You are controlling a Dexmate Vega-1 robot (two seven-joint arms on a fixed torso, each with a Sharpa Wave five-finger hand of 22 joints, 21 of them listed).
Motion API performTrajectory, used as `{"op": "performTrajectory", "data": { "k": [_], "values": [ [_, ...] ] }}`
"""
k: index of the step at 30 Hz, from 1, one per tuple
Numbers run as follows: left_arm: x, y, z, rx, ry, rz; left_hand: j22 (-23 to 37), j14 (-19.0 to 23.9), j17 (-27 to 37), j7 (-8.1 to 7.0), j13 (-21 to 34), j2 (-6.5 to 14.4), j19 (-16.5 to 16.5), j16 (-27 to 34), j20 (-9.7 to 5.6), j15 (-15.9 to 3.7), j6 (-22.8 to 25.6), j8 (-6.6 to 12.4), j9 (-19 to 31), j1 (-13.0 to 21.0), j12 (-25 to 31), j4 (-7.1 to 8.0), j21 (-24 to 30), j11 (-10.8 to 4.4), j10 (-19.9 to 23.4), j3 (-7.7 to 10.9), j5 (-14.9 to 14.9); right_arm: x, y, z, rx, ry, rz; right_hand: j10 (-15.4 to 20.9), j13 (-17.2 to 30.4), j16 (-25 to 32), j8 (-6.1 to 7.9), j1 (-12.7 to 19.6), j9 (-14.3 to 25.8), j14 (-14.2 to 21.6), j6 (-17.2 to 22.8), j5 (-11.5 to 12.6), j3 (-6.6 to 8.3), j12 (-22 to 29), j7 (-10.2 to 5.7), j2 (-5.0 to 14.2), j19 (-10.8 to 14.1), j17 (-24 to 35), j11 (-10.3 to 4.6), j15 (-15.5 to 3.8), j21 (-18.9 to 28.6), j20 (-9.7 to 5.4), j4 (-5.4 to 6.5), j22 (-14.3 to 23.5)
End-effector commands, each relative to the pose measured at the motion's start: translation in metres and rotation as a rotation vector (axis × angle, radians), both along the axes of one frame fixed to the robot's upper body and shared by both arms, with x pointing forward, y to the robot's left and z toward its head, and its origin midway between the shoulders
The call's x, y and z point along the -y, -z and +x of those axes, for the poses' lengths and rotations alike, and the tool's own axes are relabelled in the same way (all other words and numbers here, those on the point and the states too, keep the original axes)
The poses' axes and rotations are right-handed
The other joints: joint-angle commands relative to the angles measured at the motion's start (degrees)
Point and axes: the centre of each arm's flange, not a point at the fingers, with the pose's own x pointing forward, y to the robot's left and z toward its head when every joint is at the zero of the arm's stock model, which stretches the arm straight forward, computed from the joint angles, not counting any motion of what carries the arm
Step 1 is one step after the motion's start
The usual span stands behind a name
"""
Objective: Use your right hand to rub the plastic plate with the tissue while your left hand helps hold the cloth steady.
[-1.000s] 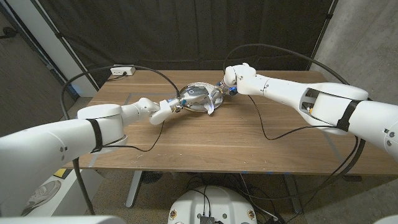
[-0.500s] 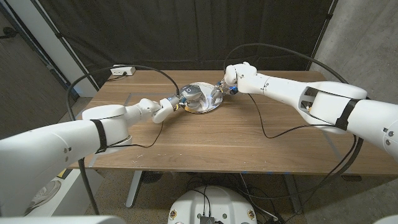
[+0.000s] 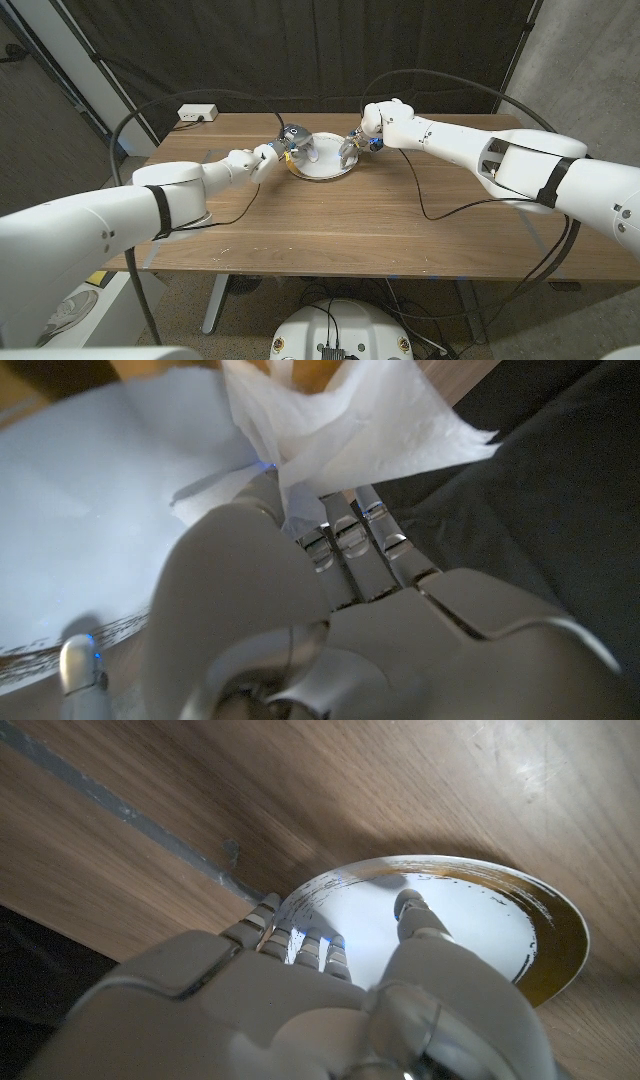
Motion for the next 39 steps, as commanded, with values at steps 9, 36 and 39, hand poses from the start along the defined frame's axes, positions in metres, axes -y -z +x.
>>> {"op": "performTrajectory", "data": {
  "k": [9,36,39],
  "values": [
    [-0.022,-0.015,0.008,-0.028,-0.151,-0.024,-0.02,0.84,0.25,-0.48,0.23,0.24,0.22,-0.2,-5.62,-3.66,0.42,-0.51,-0.12,0.57,-0.06,0.08,0.43,-0.19,0.9,-0.36,-0.12,0.002,-0.001,0.002,-0.009,-0.002,-0.004,0.05,0.18,0.13,0.31,-0.04,0.22,-0.54,0.83,-0.1,-0.4,0.28,0.82,-0.41,-0.22,0.19,0.52,-0.04,0.23,0.38,-0.08,0.16],
    [-0.066,-0.062,-0.089,0.518,0.579,-0.709,-0.16,1.75,0.17,-1.02,0.37,0.58,0.71,-0.8,-4.71,-3.59,0.78,-1.55,-0.1,0.22,-0.84,0.51,1.28,-0.39,1.63,-0.84,-0.25,0.013,-0.012,-0.006,-0.003,-0.013,0.1,0.53,0.21,0.56,0.5,-1.46,0.26,-0.09,1.54,-0.2,-0.78,0.43,0.12,1.23,0.07,0.67,0.05,-0.78,0.54,-0.27,1.49,0.28],
    [-0.072,-0.063,-0.096,0.534,0.609,-0.752,-0.17,1.78,0.14,-1.01,0.41,0.58,0.88,-0.91,-4.62,-3.56,0.62,-1.74,-0.1,0.16,-0.92,0.56,1.4,-0.42,1.67,-0.89,-0.26,0.015,-0.015,-0.007,-0.002,-0.023,0.135,0.78,0.22,0.7,0.53,-2.1,0.27,0.05,1.72,-0.23,-0.93,0.51,0.01,1.59,-0.05,0.81,0.25,-1.05,0.55,-0.4,2.15,0.32]
  ]
}}
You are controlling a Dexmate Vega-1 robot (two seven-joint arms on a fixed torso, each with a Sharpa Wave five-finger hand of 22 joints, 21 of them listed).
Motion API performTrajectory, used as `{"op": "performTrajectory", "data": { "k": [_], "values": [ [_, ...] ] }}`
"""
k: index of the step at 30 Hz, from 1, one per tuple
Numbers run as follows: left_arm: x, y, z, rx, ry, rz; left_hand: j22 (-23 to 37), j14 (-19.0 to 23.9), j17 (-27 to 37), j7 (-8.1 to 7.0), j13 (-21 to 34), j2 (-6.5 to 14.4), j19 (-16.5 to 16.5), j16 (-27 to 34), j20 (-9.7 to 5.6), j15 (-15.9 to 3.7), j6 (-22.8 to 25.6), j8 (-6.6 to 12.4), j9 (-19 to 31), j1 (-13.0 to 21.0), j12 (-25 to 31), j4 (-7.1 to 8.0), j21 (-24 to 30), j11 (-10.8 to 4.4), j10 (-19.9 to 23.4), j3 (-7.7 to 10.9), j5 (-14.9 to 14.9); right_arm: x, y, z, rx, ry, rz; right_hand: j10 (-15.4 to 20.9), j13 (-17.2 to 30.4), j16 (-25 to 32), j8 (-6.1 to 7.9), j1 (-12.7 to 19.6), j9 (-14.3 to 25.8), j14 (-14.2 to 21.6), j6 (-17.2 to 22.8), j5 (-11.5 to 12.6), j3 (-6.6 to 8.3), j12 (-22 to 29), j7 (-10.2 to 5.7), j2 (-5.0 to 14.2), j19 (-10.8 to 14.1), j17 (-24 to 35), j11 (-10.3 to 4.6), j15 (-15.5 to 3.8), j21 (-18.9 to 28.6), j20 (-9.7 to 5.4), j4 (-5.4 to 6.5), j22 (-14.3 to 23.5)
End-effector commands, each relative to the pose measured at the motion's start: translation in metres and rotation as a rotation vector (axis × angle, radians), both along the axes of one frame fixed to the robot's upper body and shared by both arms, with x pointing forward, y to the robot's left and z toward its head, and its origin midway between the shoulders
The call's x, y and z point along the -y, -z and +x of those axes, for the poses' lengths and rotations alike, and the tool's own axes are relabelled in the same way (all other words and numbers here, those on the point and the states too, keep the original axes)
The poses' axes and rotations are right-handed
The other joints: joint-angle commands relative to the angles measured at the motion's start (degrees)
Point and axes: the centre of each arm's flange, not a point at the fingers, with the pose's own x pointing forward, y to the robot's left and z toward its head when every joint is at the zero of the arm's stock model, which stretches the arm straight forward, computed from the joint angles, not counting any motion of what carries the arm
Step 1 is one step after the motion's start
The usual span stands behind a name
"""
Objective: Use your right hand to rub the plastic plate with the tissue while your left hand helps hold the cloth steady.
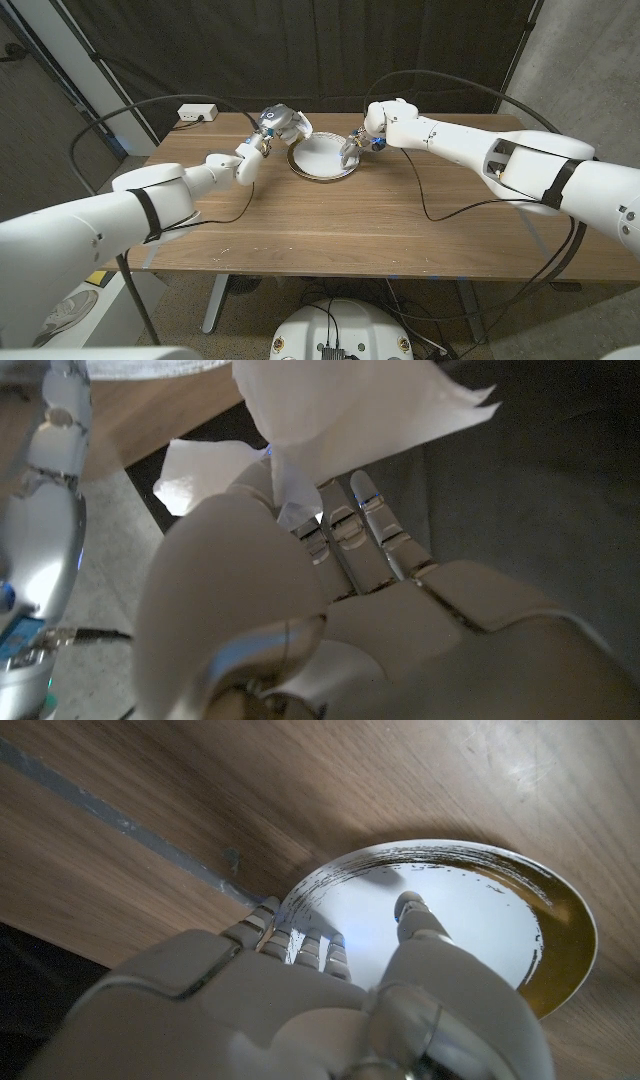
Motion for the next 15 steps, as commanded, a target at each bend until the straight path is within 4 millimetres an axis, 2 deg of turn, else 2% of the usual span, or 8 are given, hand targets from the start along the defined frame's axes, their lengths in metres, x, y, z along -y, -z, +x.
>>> {"op": "performTrajectory", "data": {
  "k": [1,10,15],
  "values": [
    [-0.043,-0.028,-0.043,0.205,0.189,-0.3,0.1,0.73,0.19,-0.3,0.17,0.29,0.79,-0.11,-4.52,-3.08,0.17,-0.3,0.19,-0.13,-0.03,0.0,0.42,-0.38,0.87,-0.34,-0.25,0.007,-0.012,-0.004,0.008,-0.026,0.099,0.68,0.15,0.5,0.56,-0.64,0.18,0.15,0.44,-0.24,-0.01,0.44,-0.21,0.52,-0.04,0.37,-0.05,-0.63,0.56,-0.46,0.96,0.35],
    [-0.057,-0.025,-0.056,0.199,0.236,-0.37,0.08,1.02,0.17,0.2,0.38,0.37,1.36,-0.33,-4.18,-3.1,-0.01,-0.82,0.23,-0.05,-0.32,-0.03,0.89,-0.43,0.89,-0.42,-0.33,0.019,-0.02,-0.004,0.011,-0.067,0.242,0.84,0.17,0.68,0.38,-1.98,0.18,0.56,0.22,-0.45,-0.73,0.48,0.17,-0.02,0.3,0.49,0.45,-0.62,0.78,-0.28,1.89,0.4],
    [-0.066,-0.023,-0.06,0.18,0.253,-0.426,0.07,1.06,0.19,0.73,0.53,0.36,1.41,-0.45,-4.05,-3.12,-0.01,-1.05,0.26,0.17,-0.48,-0.2,1.05,-0.42,0.74,-0.43,-0.39,0.027,-0.024,-0.003,0.006,-0.114,0.343,-0.16,0.21,0.53,-0.42,-3.67,0.18,0.29,-1.93,-0.59,-1.83,0.1,0.03,-0.83,0.3,0.53,0.9,-0.93,0.86,-0.05,2.82,0.42]
  ]
}}
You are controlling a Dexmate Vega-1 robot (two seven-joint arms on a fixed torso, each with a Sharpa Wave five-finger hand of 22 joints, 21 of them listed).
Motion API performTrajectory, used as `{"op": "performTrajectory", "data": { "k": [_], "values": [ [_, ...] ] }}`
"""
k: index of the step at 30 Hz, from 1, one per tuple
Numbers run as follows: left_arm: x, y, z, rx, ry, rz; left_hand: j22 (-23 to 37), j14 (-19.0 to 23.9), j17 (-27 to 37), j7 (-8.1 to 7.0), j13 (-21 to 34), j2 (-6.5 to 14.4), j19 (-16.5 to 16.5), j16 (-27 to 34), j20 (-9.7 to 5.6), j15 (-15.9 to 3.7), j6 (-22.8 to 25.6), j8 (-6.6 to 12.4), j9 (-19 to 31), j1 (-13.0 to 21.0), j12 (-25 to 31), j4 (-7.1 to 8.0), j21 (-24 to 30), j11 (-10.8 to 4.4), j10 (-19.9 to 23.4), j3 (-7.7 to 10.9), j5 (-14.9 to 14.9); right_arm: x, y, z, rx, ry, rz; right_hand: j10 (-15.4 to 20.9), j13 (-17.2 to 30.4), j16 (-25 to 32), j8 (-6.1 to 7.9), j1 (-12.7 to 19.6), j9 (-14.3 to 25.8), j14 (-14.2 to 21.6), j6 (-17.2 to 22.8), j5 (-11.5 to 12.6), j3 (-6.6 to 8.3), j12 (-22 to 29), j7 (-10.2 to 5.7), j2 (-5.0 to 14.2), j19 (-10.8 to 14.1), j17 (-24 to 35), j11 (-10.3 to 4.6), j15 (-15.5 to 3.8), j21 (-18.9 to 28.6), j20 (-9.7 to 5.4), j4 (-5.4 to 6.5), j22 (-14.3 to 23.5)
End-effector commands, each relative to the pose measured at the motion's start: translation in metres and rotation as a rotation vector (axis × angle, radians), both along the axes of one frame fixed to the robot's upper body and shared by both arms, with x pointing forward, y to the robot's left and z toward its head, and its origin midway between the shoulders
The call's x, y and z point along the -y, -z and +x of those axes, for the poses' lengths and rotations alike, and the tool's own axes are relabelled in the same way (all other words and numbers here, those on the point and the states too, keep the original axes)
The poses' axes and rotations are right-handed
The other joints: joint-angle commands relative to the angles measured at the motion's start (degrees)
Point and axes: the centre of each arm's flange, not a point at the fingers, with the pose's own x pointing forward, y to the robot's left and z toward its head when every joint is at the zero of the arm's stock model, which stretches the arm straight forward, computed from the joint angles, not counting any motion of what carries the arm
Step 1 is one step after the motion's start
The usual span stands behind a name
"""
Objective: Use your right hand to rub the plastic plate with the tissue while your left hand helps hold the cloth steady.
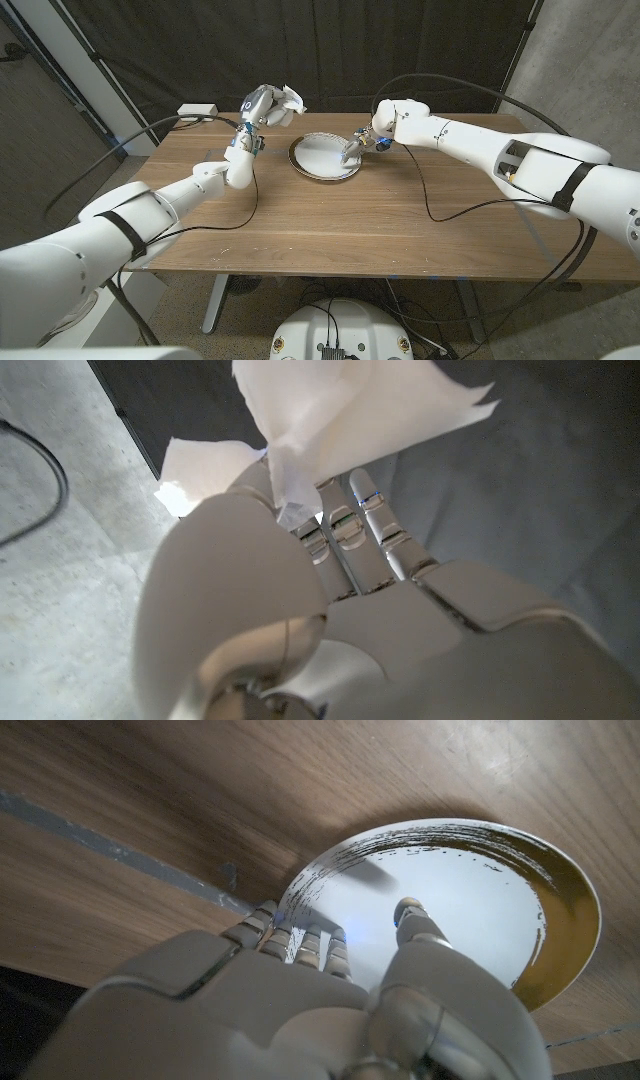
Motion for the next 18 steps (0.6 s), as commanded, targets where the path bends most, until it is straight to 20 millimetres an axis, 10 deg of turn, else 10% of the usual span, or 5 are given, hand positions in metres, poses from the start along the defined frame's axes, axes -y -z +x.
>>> {"op": "performTrajectory", "data": {
  "k": [1,18],
  "values": [
    [-0.03,-0.004,-0.02,0.014,0.074,-0.141,0.07,0.65,0.19,0.67,0.38,0.34,0.63,-0.25,-4.12,-2.92,0.07,-0.3,0.1,0.24,-0.13,0.0,0.65,-0.4,0.72,-0.19,-0.02,0.016,-0.012,0.0,0.005,-0.082,0.202,-1.3,0.07,-0.3,-0.8,-1.43,0.18,-0.41,-2.11,-0.14,-0.66,-0.19,-0.64,-0.37,0.24,-0.05,0.01,-0.53,0.28,-0.07,0.83,0.17],
    [-0.069,-0.001,-0.028,-0.17,0.184,-0.356,0.04,0.81,0.33,2.28,1.0,0.24,1.27,-0.51,-3.59,-2.89,0.59,-0.88,0.2,1.23,-0.25,-0.66,1.38,-0.09,0.8,-0.31,-0.25,0.04,-0.015,-0.003,0.095,-0.19,0.454,-6.74,0.15,-0.82,-1.4,-7.81,0.11,-2.45,-9.1,-0.15,-5.35,-1.18,-1.66,-4.31,-1.42,-0.11,-0.43,0.23,-0.29,2.05,2.96,0.12]
  ]
}}
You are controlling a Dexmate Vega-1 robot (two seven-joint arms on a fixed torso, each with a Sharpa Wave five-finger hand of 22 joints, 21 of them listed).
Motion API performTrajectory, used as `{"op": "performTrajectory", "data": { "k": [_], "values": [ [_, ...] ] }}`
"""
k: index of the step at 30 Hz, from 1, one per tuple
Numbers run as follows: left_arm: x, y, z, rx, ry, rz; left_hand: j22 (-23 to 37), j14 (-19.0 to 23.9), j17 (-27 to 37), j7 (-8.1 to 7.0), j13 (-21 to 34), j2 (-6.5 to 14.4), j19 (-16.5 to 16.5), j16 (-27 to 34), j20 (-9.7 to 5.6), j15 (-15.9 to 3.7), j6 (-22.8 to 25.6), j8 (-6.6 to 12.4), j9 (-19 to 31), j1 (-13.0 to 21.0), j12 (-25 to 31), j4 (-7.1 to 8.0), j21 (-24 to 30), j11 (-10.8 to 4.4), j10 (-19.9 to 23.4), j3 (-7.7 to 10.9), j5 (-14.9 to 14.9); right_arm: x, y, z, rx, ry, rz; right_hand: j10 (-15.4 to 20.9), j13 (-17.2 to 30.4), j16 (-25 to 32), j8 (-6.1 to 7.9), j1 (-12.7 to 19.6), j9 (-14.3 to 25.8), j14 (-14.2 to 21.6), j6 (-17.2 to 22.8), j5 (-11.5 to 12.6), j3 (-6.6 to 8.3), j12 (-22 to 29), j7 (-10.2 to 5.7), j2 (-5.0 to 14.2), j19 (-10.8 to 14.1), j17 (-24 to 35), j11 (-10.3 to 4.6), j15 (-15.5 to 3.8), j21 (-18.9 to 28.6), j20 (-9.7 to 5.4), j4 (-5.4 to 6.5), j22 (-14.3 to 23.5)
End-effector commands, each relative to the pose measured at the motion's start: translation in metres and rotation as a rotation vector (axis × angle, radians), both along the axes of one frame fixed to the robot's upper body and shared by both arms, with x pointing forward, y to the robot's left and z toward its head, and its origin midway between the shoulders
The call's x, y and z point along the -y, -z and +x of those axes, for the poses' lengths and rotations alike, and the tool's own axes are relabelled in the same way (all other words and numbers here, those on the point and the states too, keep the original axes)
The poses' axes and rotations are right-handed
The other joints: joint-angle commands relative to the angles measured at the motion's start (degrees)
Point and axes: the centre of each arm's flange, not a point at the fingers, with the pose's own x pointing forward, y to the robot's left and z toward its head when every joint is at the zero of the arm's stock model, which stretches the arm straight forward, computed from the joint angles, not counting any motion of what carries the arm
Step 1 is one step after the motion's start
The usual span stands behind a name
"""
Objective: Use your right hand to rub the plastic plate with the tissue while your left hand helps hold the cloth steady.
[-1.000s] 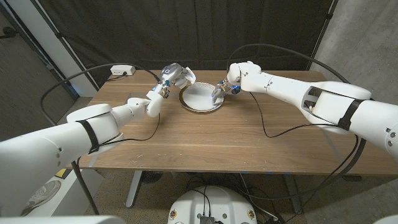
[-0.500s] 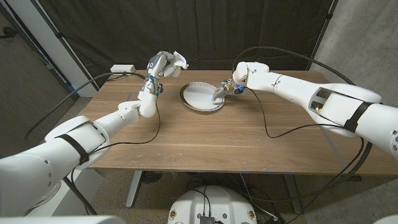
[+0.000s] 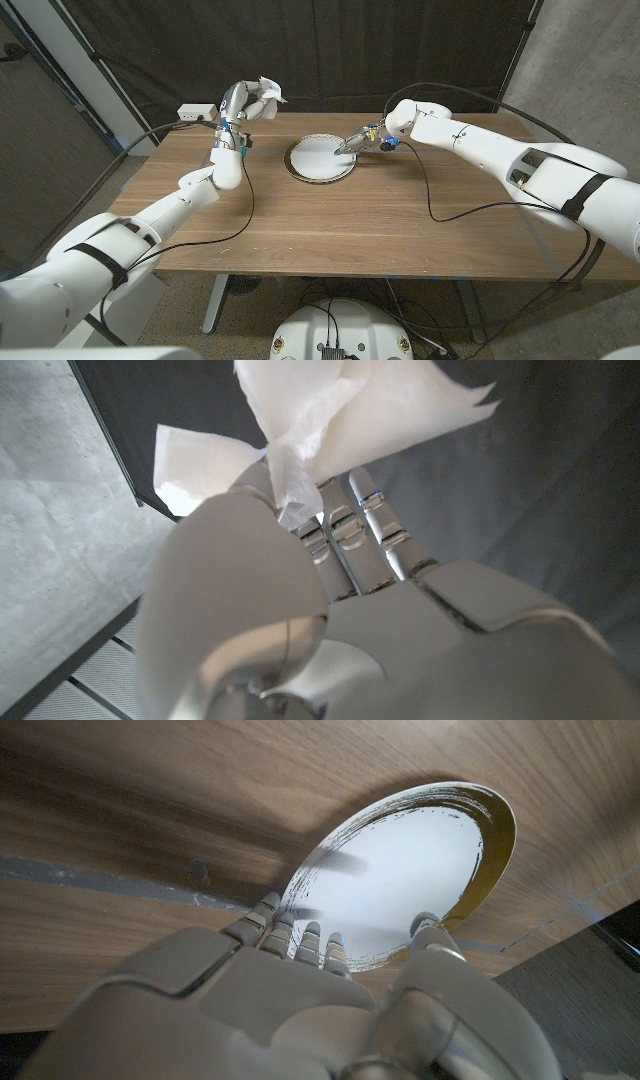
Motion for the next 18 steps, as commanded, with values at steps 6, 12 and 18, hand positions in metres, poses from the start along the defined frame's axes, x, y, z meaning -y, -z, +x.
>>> {"op": "performTrajectory", "data": {
  "k": [6,12,18],
  "values": [
    [-0.044,0.002,-0.009,-0.184,0.088,-0.195,0.01,0.92,0.19,0.23,0.57,-0.18,1.01,-0.44,-3.33,-2.86,-0.03,-0.74,0.25,0.93,0.15,-0.3,0.84,-0.07,0.8,0.01,-0.31,0.031,0.0,-0.005,0.094,-0.079,0.293,-4.49,0.19,-0.35,0.13,-4.09,0.11,-2.62,-3.77,0.14,-2.55,-0.43,-0.85,-1.21,-1.27,0.01,-0.58,-0.19,-0.62,0.88,1.42,0.0],
    [-0.059,0.009,-0.006,-0.28,0.096,-0.285,-0.07,1.59,-0.04,0.33,0.86,-0.04,3.45,-0.59,-2.98,-2.69,0.11,-1.18,0.3,0.63,0.05,-0.01,2.03,-0.18,0.86,-0.16,-0.46,0.044,0.003,-0.005,0.113,-0.086,0.392,-4.61,0.18,-0.42,0.37,-5.34,0.08,-3.32,-3.83,0.22,-3.32,-0.17,-1.05,-1.67,-2.04,0.0,-0.41,-0.06,-0.91,1.39,1.9,-0.01],
    [-0.072,0.012,-0.006,-0.378,0.058,-0.353,-0.21,2.81,-0.49,1.14,0.89,-0.27,5.64,-0.67,-2.98,-2.53,-0.03,-1.77,0.37,0.6,-0.09,-0.05,3.14,-0.11,1.21,-0.3,-0.65,0.057,0.006,-0.009,0.135,-0.088,0.483,-4.84,0.13,-0.42,0.59,-6.34,0.05,-3.85,-3.73,0.31,-3.95,-0.02,-1.55,-2.03,-2.91,-0.06,-0.98,-0.38,-1.26,1.73,2.26,-0.05]
  ]
}}
